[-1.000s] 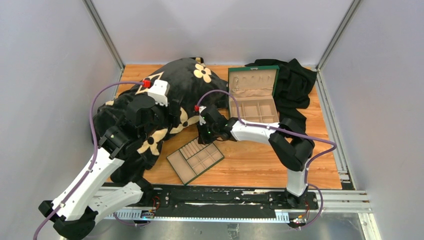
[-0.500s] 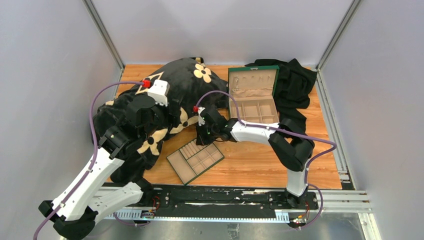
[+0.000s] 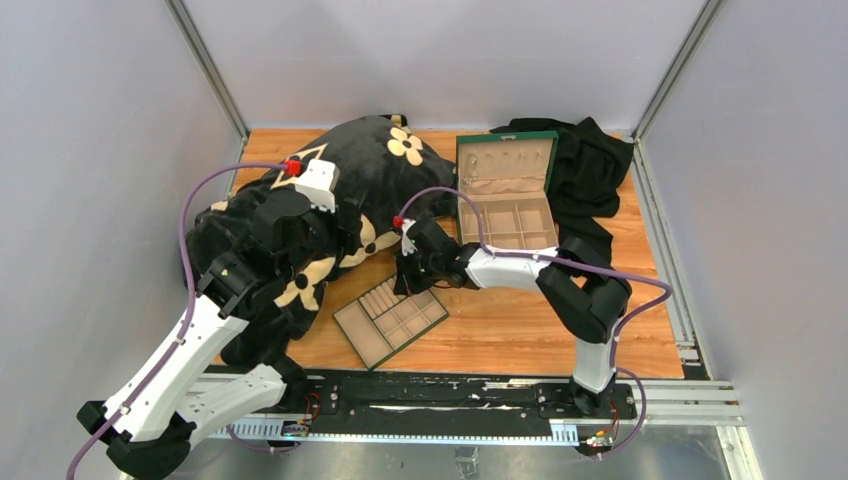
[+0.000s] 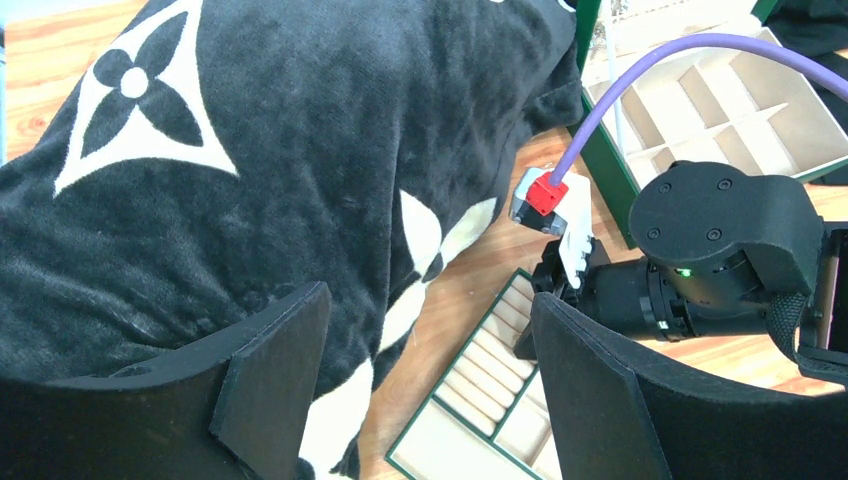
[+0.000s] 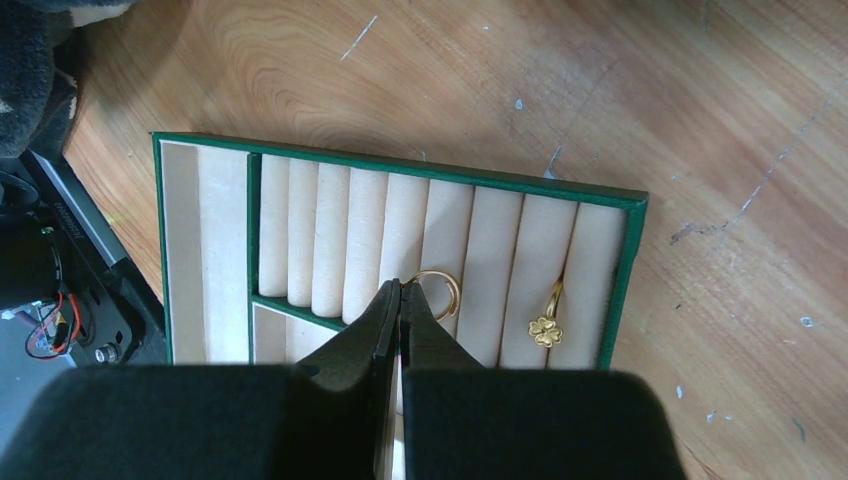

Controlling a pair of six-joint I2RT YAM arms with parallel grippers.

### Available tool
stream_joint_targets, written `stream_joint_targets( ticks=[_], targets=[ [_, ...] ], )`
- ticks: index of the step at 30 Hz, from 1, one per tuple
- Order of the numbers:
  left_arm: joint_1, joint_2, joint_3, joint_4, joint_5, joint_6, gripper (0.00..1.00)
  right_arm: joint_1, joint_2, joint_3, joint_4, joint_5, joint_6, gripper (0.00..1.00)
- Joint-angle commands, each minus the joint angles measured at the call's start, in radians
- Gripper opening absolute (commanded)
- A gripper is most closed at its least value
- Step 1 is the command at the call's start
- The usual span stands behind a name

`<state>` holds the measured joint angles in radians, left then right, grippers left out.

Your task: Organize the mixed jewelry

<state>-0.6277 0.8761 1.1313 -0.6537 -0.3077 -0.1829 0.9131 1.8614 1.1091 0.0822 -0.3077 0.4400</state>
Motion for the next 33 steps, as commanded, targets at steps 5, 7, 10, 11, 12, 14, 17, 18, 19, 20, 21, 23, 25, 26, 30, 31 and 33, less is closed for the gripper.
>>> stream_joint_targets(
  ticks=[5, 7, 10, 11, 12, 14, 17, 18, 19, 20, 21, 23, 25, 26, 30, 31, 33],
  targets=[
    [0.005, -0.011, -0.006, -0.006, 0.0, -0.007, 0.78, -0.015, -0.05, -0.049, 0.023, -0.01, 0.03, 0.0],
    [0.005, -0.012, -0.007, -0.005, 0.002, -0.01, 0.78, -0.025, -0.055, -0.065, 0.042, -0.022, 0.049, 0.0],
    [0.005, -0.016, -0.008, -0.006, 0.006, -0.015, 0.78, -0.041, -0.061, -0.083, 0.061, -0.032, 0.069, 0.0],
    [0.005, -0.016, -0.01, -0.005, 0.008, -0.016, 0.78, -0.044, -0.061, -0.085, 0.06, -0.035, 0.069, 0.0],
    [0.005, -0.017, -0.01, -0.003, 0.007, -0.017, 0.78, -0.048, -0.059, -0.088, 0.062, -0.039, 0.072, 0.0],
    [0.005, -0.018, -0.009, -0.003, 0.009, -0.019, 0.78, -0.053, -0.064, -0.098, 0.074, -0.043, 0.08, 0.0],
    [0.005, -0.018, -0.01, -0.004, 0.011, -0.022, 0.78, -0.058, -0.076, -0.107, 0.082, -0.044, 0.085, 0.0],
    [0.005, -0.02, -0.01, -0.002, 0.012, -0.023, 0.78, -0.062, -0.077, -0.11, 0.087, -0.046, 0.091, 0.0],
    [0.005, -0.019, -0.011, -0.001, 0.012, -0.024, 0.78, -0.065, -0.077, -0.114, 0.093, -0.05, 0.093, 0.0],
    [0.005, -0.019, -0.011, 0.0, 0.014, -0.026, 0.78, -0.067, -0.078, -0.116, 0.093, -0.051, 0.095, 0.0],
    [0.005, -0.018, -0.011, 0.001, 0.017, -0.028, 0.78, -0.072, -0.076, -0.117, 0.094, -0.053, 0.099, 0.0],
    [0.005, -0.019, -0.011, 0.002, 0.019, -0.029, 0.78, -0.076, -0.079, -0.123, 0.097, -0.051, 0.101, 0.0],
    [0.005, -0.017, -0.01, 0.004, 0.022, -0.028, 0.78, -0.079, -0.079, -0.124, 0.095, -0.047, 0.101, 0.0],
    [0.005, -0.018, -0.009, 0.005, 0.021, -0.029, 0.78, -0.081, -0.078, -0.126, 0.094, -0.045, 0.099, 0.0],
    [0.004, -0.015, -0.008, 0.008, 0.027, -0.03, 0.78, -0.088, -0.073, -0.124, 0.085, -0.036, 0.1, 0.0],
    [0.004, -0.014, -0.008, 0.008, 0.029, -0.03, 0.78, -0.089, -0.073, -0.127, 0.085, -0.034, 0.101, 0.0],
    [0.005, -0.013, -0.008, 0.009, 0.031, -0.031, 0.78, -0.089, -0.073, -0.128, 0.083, -0.029, 0.102, 0.0]
  ],
)
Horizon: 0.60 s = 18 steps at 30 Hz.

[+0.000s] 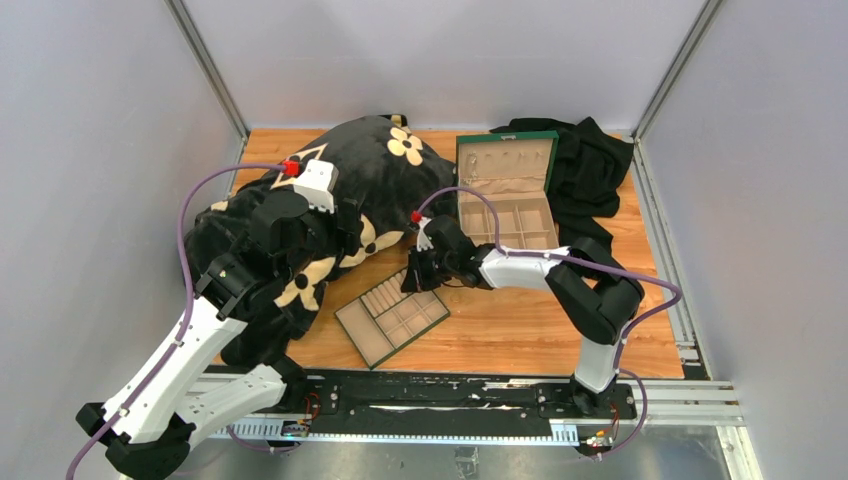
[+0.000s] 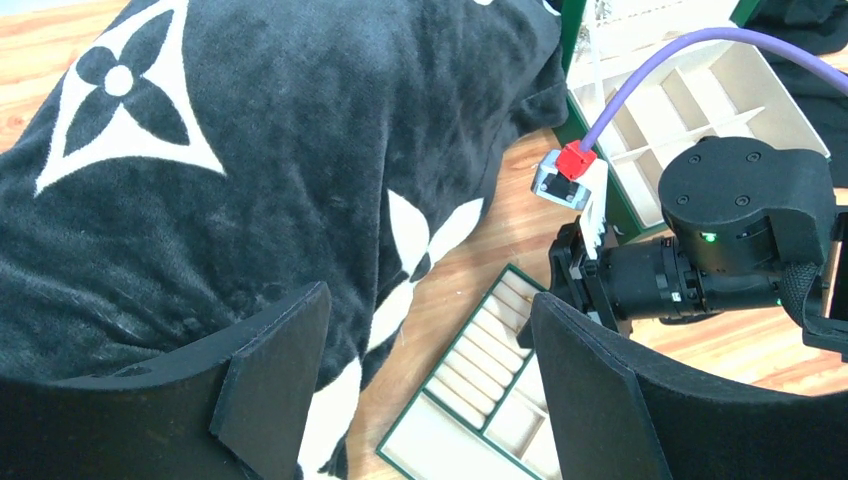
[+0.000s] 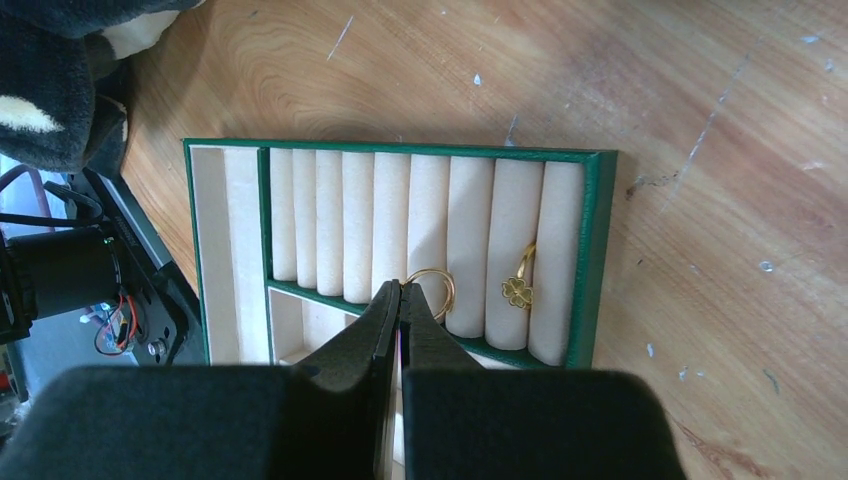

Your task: Organize the mixed jewelry

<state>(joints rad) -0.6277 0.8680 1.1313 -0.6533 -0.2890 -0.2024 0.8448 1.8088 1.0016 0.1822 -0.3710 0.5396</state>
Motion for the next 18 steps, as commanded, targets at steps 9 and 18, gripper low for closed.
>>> stream_joint_targets(
  ticks=[9, 18],
  targets=[
    [0.005, 0.002, -0.008, 0.016, 0.026, -0.012, 0.78, -0.029, -0.013, 0.006, 0.011, -0.067, -0.011, 0.0],
    [0.005, 0.008, -0.007, 0.022, 0.032, -0.006, 0.78, -0.043, 0.061, 0.061, 0.049, -0.258, -0.003, 0.0]
  ],
)
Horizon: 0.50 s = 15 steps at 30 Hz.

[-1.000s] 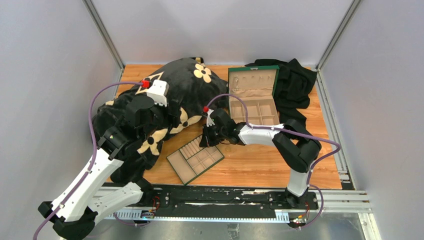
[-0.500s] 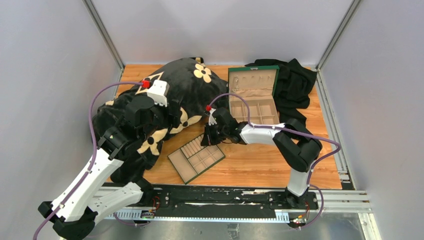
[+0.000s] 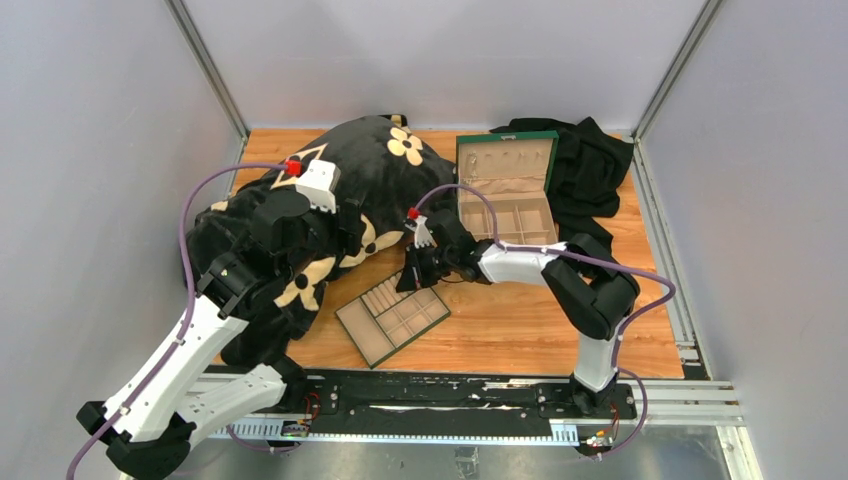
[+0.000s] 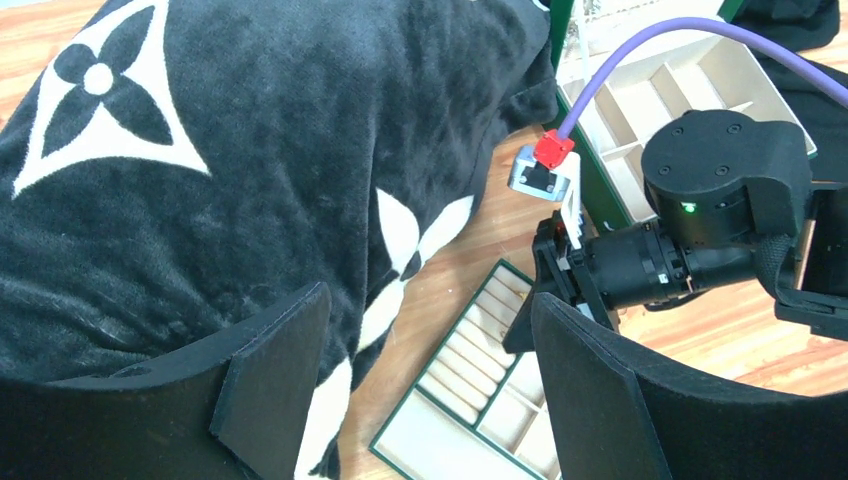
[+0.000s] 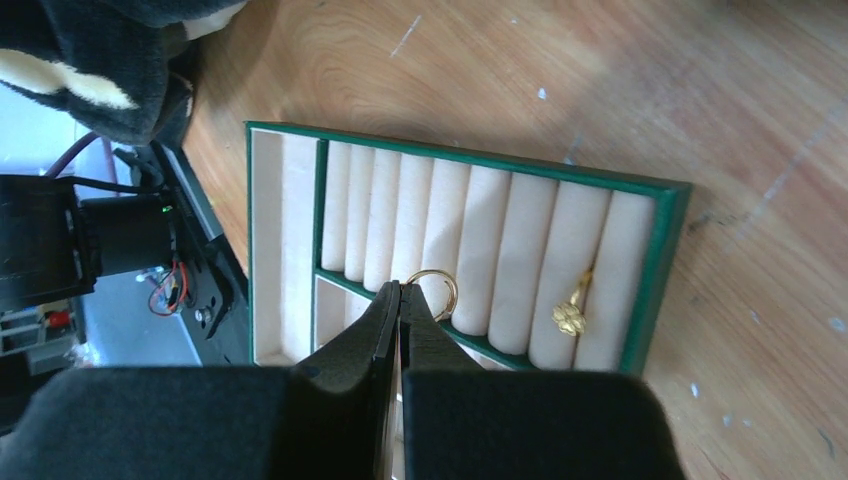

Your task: Organize the mixed jewelry

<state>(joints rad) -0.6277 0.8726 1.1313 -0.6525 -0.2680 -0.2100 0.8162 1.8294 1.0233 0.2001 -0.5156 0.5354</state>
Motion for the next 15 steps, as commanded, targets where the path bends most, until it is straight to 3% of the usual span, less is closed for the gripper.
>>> stream_joint_targets(
  ticks=[1, 15],
  targets=[
    [0.005, 0.004, -0.006, 0.021, 0.012, 0.001, 0.78, -0.015, 0.044, 0.042, 0.033, -0.124, 0.006, 0.0],
    [0.005, 0.012, -0.005, 0.025, 0.01, 0.008, 0.78, -0.058, 0.069, 0.041, 0.042, -0.185, 0.009, 0.0]
  ],
)
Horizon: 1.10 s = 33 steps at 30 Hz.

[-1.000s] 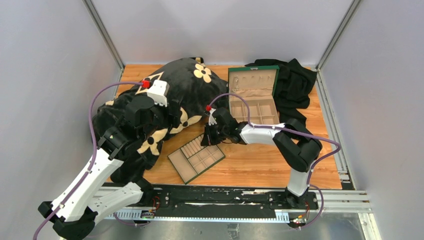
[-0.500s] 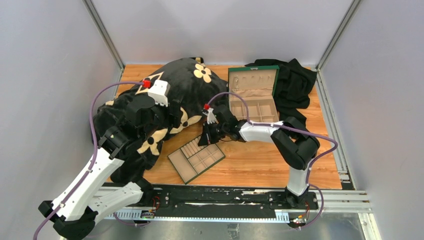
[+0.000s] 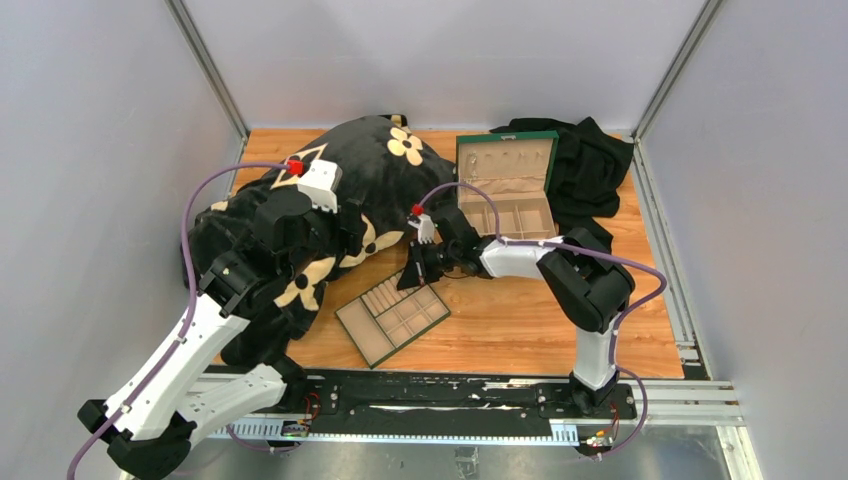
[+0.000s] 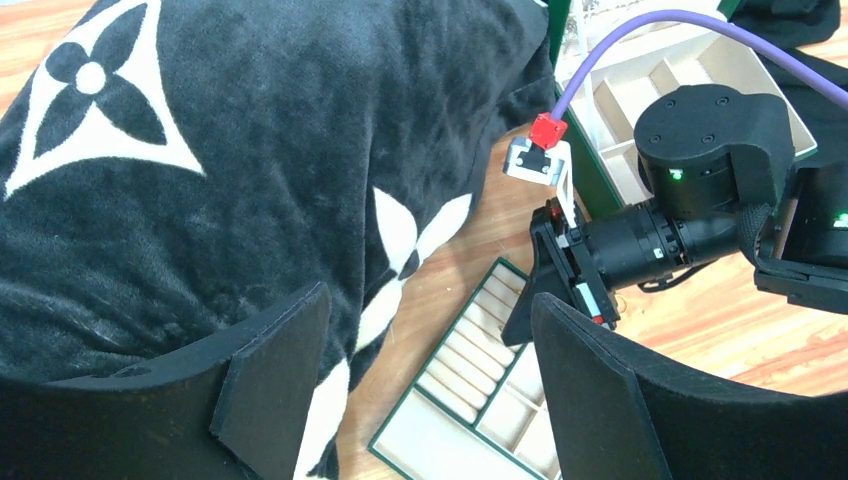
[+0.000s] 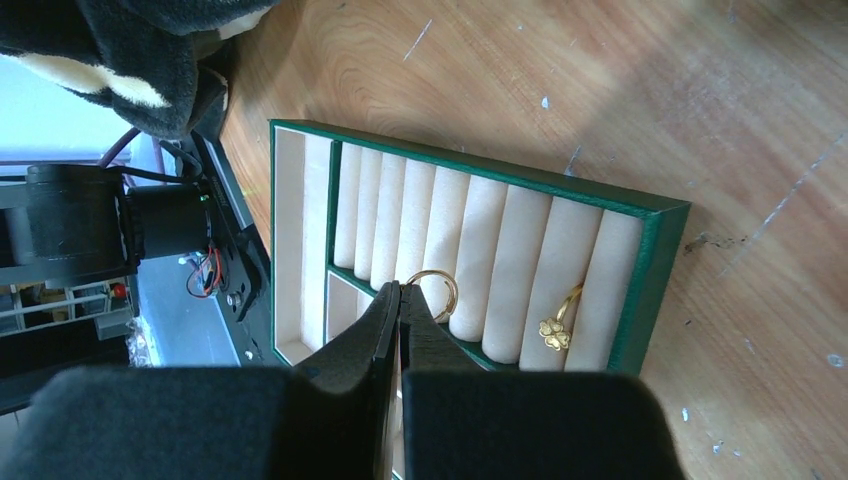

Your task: Organize the mixed jewelry

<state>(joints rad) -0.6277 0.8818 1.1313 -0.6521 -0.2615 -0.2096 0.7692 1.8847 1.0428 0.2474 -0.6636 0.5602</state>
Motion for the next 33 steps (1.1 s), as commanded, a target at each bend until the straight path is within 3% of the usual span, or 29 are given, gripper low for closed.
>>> stream_joint_targets(
  ticks=[1, 33],
  targets=[
    [0.005, 0.004, -0.004, 0.024, 0.004, 0.007, 0.78, -0.012, 0.013, 0.021, -0.006, -0.037, -0.017, 0.0],
    [0.005, 0.017, 0.002, 0.028, 0.005, -0.001, 0.78, -0.081, 0.08, -0.012, 0.056, -0.14, 0.017, 0.0]
  ],
)
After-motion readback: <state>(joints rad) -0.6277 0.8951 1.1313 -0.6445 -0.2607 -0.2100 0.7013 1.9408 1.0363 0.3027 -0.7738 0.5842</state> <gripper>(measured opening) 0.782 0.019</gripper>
